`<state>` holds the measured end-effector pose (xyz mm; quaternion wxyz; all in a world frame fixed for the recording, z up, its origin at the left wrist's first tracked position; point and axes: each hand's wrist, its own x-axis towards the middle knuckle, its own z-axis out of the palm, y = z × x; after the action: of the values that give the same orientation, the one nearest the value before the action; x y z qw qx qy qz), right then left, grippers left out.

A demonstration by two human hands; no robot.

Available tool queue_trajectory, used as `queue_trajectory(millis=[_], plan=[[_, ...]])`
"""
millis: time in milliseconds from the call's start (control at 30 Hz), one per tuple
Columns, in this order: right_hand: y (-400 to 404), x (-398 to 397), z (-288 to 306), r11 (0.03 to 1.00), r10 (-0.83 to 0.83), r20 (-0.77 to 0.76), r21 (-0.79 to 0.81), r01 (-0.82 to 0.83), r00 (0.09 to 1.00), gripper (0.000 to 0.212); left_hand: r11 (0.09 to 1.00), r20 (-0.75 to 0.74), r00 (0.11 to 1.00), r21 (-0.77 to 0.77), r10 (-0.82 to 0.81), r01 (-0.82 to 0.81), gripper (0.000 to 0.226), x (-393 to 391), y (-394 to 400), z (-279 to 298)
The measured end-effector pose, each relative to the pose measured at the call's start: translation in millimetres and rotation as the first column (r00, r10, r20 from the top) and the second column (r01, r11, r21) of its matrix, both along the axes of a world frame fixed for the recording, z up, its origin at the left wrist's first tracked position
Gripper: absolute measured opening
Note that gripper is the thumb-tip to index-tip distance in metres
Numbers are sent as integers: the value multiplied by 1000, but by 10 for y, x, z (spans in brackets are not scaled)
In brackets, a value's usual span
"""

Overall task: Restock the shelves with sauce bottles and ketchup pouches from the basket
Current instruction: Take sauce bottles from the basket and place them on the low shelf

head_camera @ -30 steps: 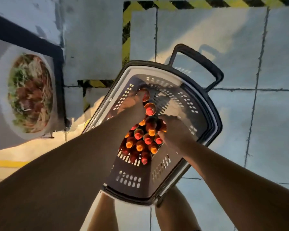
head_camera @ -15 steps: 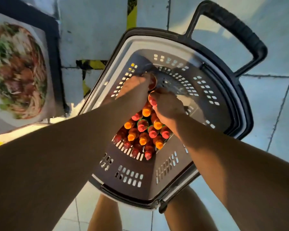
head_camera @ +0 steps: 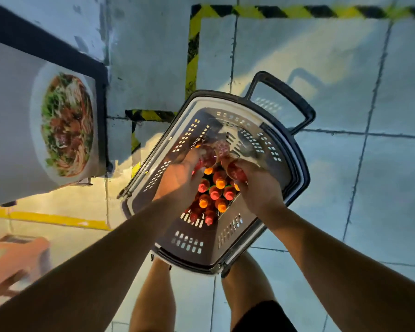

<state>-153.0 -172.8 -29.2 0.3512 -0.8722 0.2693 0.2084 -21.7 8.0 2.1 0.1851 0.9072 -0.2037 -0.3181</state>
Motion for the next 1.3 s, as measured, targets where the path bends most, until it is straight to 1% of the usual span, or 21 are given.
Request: queue_trajectory(millis=[67, 133, 167, 233, 300, 433, 567, 700, 867, 1033, 1100, 1167, 1233, 1300], plan=[[-3, -144, 286, 999, -9, 33, 35, 8, 999, 44, 998, -55, 998, -55, 39, -42, 44, -20, 83, 270], [11, -274, 574, 998, -49, 92, 49, 45, 995, 47, 993, -78, 996, -102, 50, -57, 44, -65, 220, 561], [25, -332, 715, 997, -71, 118, 49, 65, 991, 47, 987, -116, 990, -133, 75, -91, 45, -88, 302, 715], [48, -428, 972, 993, -108, 121, 59, 101, 987, 47, 973, -176, 978, -179, 112, -143, 44, -132, 448, 945], [85, -508, 1223, 990, -136, 108, 56, 130, 985, 46, 961, -199, 970, -213, 137, -179, 41, -193, 567, 1209], [203, -574, 1668, 988, -152, 101, 31, 150, 983, 42, 941, -173, 964, -237, 203, -241, 38, -322, 865, 1697], [335, -649, 2048, 986, -168, 92, 32, 166, 982, 39, 941, -100, 966, -222, 238, -255, 43, -484, 1212, 2070], [465, -778, 2362, 980, -195, -7, -30, 194, 981, 40, 946, -112, 964, -194, 243, -261, 47, -594, 1669, 2359], [732, -1132, 2850, 962, -246, -76, -142, 234, 966, 38, 954, -37, 967, -158, 254, -256, 37, -675, 2337, 2714], [917, -1611, 3406, 945, -288, -103, -191, 265, 952, 27, 944, -23, 957, -153, 290, -291, 33, -797, 2971, 3106], [981, -1777, 3590, 936, -321, -113, -191, 297, 940, 18, 932, -12, 946, -165, 324, -322, 31, -860, 3170, 3254], [1031, -1905, 3742, 928, -343, -117, -199, 316, 932, 15, 916, 6, 930, -179, 367, -360, 29, -945, 3332, 3409], [1043, -2017, 3824, 931, -335, -148, -204, 303, 930, 17, 901, 21, 916, -188, 402, -391, 29, -1056, 3456, 3536], [1015, -2069, 3869, 948, -285, -210, -206, 243, 935, 22, 887, 41, 900, -194, 434, -419, 30, -1198, 3546, 3651]])
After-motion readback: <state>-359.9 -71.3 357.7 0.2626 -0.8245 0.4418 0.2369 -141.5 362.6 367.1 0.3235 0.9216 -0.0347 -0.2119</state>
